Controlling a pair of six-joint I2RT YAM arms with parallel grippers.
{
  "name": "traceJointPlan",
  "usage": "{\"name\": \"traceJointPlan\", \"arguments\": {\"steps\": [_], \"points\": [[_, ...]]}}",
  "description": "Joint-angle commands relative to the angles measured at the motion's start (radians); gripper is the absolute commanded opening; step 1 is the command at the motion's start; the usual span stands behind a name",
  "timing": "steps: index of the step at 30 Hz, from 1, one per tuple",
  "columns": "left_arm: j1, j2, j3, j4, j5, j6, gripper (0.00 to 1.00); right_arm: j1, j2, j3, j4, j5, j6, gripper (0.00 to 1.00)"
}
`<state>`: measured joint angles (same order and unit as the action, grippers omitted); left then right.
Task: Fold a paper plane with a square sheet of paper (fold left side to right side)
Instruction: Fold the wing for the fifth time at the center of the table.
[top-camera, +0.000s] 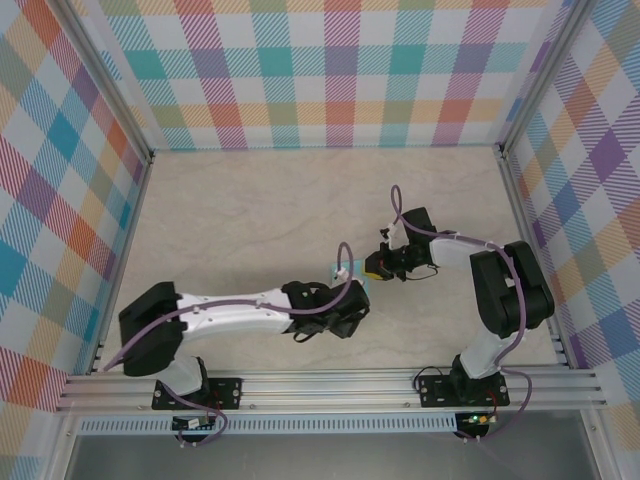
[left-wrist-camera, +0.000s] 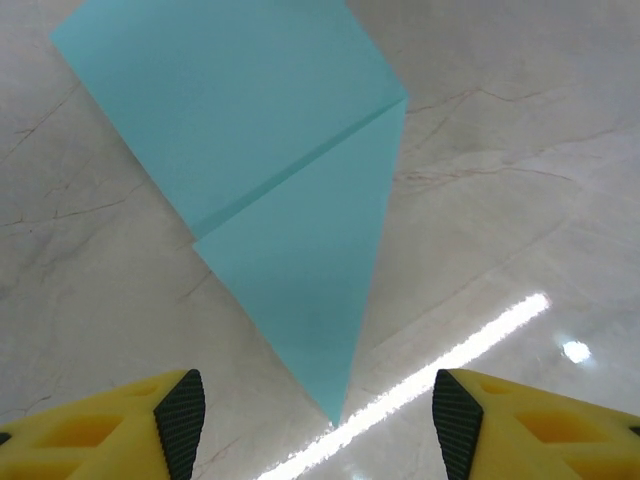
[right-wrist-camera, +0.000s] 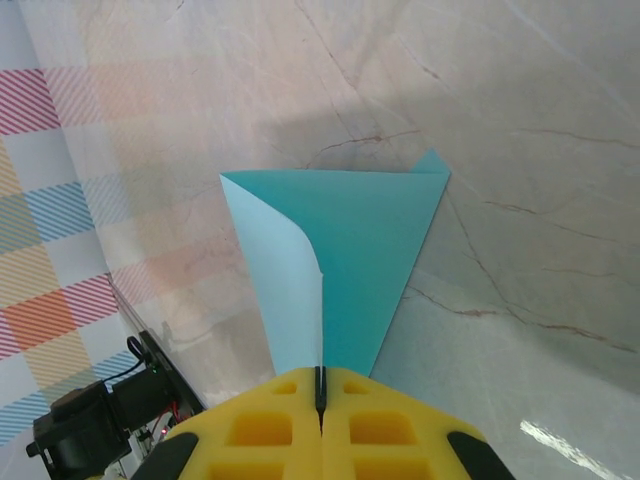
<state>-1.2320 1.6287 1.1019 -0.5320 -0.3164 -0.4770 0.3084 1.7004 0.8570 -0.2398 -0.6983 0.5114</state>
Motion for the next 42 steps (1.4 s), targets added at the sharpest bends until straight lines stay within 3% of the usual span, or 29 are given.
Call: {"name": "traceJointPlan", "arguments": {"steps": [1, 9, 16, 34, 42], "points": [[-0.029, 0.078, 0.080, -0.128, -0.106, -0.073, 0.64, 0.003, -0.028, 0.001, -0.028, 0.016, 0.022, 0.05], [-0.049, 0.261, 0.230, -0.215, -0.129, -0.100, 0.62, 0.008, -0.015, 0.010, -0.032, 0.020, 0.038, 0.04], [-0.052, 0.390, 0.359, -0.338, -0.156, -0.144, 0.54, 0.008, -0.003, 0.014, -0.032, 0.018, 0.038, 0.04], [-0.051, 0.482, 0.435, -0.423, -0.188, -0.170, 0.27, 0.011, 0.020, 0.031, -0.056, 0.020, 0.017, 0.05], [-0.050, 0.496, 0.439, -0.428, -0.184, -0.177, 0.21, 0.012, 0.012, 0.030, -0.060, 0.032, 0.014, 0.06]]}}
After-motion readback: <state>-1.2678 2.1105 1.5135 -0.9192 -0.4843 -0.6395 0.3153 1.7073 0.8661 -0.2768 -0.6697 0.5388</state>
